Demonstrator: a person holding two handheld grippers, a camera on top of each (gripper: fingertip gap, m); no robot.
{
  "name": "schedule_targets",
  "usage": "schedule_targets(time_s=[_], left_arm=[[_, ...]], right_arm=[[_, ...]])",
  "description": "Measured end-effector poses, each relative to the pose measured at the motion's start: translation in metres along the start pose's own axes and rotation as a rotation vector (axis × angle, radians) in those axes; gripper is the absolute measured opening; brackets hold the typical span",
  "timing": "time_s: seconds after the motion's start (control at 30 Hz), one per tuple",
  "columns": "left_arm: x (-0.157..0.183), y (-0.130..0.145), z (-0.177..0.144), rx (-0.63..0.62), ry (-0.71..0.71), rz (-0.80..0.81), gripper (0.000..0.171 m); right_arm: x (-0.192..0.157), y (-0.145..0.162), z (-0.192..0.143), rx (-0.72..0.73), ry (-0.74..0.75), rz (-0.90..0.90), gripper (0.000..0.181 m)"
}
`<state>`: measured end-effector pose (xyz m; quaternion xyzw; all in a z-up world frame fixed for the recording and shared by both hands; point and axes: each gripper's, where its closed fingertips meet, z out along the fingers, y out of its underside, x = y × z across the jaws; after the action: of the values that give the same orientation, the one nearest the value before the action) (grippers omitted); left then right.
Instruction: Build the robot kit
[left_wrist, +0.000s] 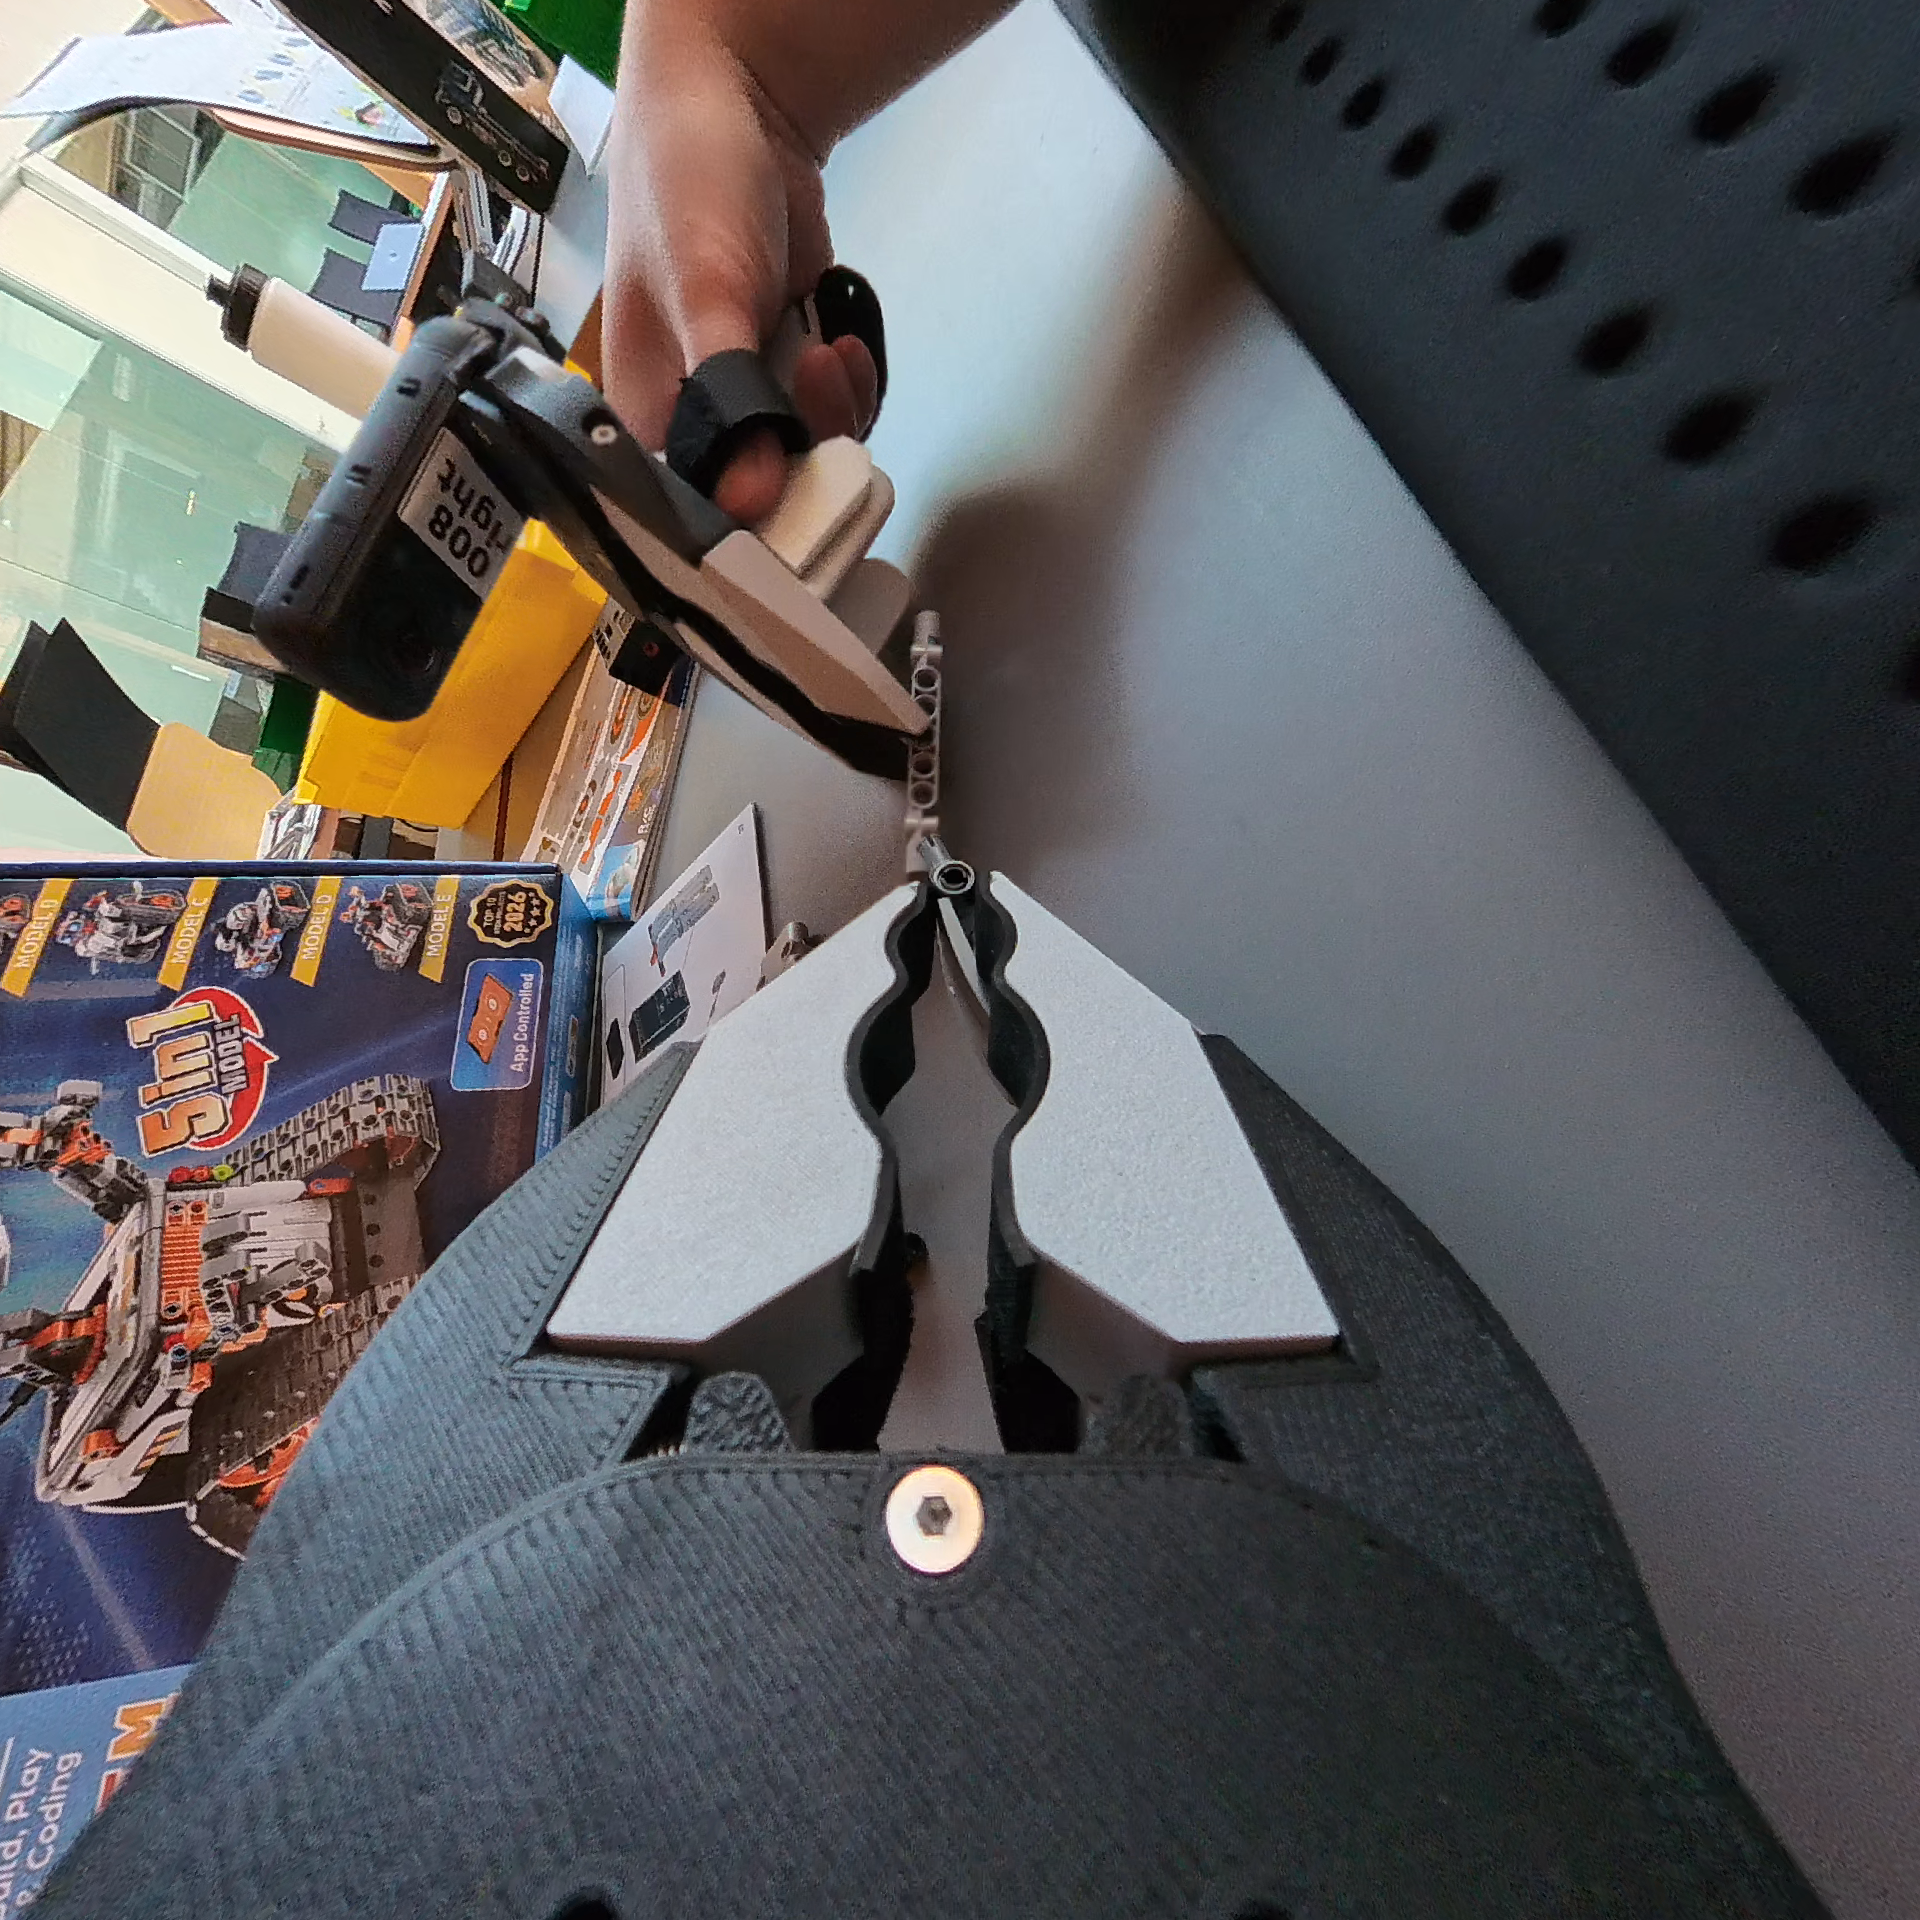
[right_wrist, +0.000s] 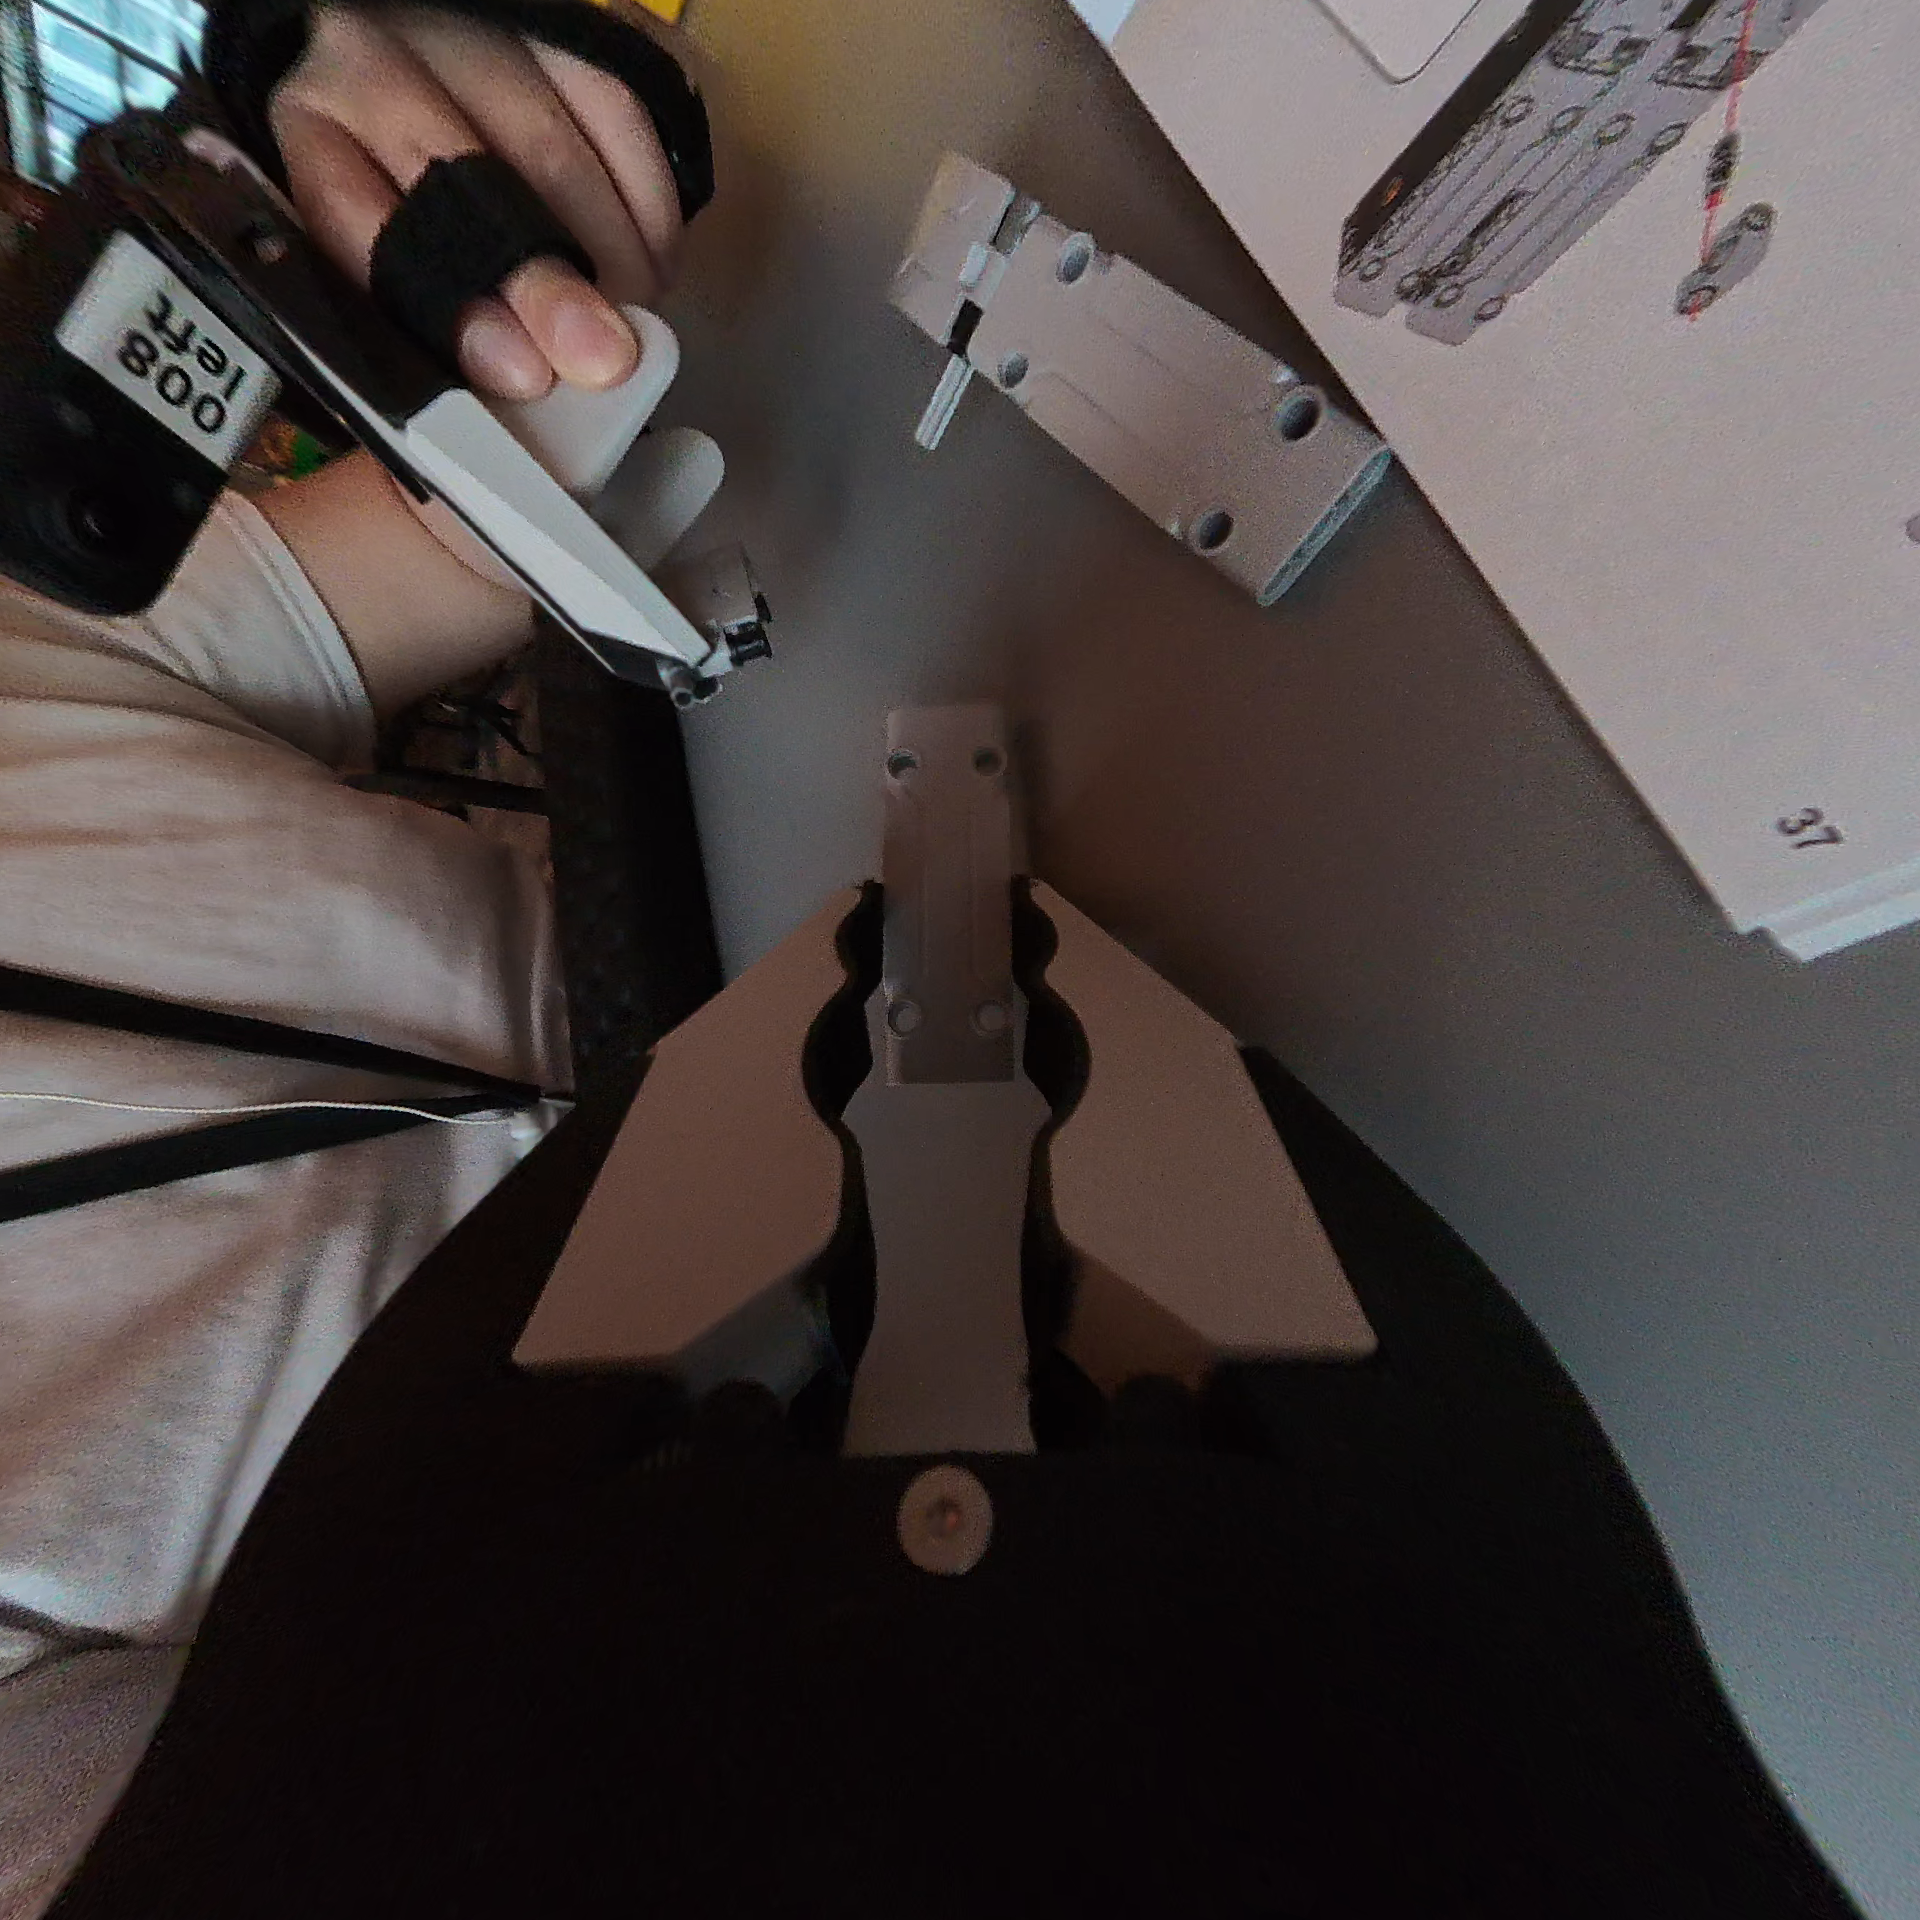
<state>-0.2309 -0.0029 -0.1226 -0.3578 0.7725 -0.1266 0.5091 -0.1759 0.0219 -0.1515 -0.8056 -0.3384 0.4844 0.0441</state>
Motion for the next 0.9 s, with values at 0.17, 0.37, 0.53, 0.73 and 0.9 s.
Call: schedule_targets(time_s=[0.17,0.37,0.53,0.73,0.9], left_arm=[[0.002,-0.001,0.001,0.005,0.009,-0.003,0.005],[0.001,-0.009,0.0,0.041,0.008,-0.022,0.005],[-0.001,-0.011,-0.002,0.062,0.007,-0.047,0.006],[-0.001,-0.011,-0.001,0.077,0.016,-0.087,0.006],[0.0,-0.018,-0.002,0.108,0.028,-0.109,0.005]], right_arm=[[-0.007,0.003,0.001,0.033,-0.158,0.259,0.025],[-0.026,0.013,0.005,0.018,-0.311,0.46,0.024],[-0.025,0.026,0.007,-0.037,-0.241,0.542,0.024],[-0.02,0.026,0.0,0.047,-0.213,0.698,0.025],[-0.019,0.035,-0.006,0.067,-0.199,0.775,0.025]])
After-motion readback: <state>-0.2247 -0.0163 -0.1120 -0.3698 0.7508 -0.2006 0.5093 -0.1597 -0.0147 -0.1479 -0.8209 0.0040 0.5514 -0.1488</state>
